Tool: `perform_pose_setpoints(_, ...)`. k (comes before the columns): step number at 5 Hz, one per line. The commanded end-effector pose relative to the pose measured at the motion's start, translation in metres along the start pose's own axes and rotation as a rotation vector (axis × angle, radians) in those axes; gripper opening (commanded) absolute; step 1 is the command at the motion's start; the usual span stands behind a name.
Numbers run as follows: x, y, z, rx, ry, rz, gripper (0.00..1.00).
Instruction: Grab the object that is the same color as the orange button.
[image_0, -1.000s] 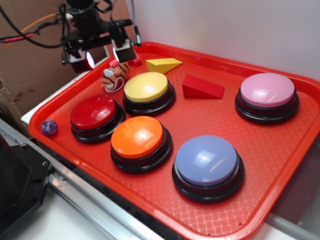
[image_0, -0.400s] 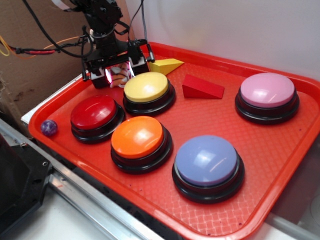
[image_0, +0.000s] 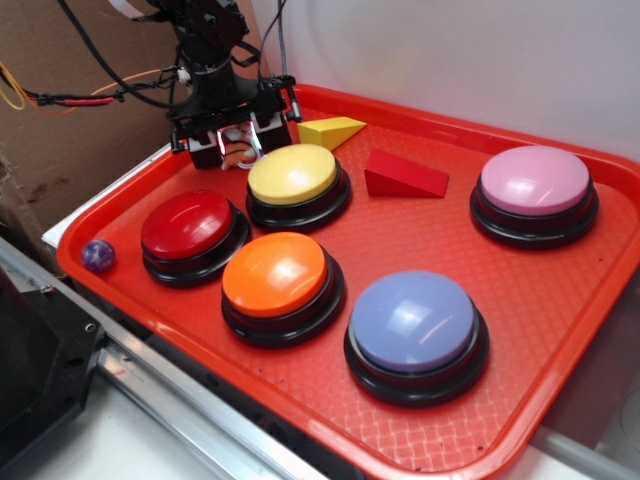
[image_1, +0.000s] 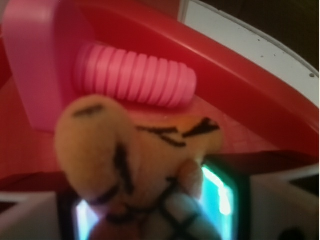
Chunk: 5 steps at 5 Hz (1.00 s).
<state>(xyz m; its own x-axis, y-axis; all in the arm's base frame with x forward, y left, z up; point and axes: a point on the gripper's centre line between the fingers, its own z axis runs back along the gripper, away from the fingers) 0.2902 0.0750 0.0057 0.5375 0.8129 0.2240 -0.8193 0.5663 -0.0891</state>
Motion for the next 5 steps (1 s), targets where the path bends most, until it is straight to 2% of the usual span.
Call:
perform_pose_setpoints(1,-0.006,-0.014,0.075,-0.058,0.120,-0.369,0.00)
perform_pose_setpoints(2,-0.031,-0.026,0.102,-0.084,0.146,-0.617,0.00)
perform_pose_setpoints(3,-0.069,-0.038,0.138,-0.136,0.159,-0.826,0.00)
perform_pose_setpoints(5,-0.110,-0.035,0.185,-0.232,0.121,-0.949,0.00)
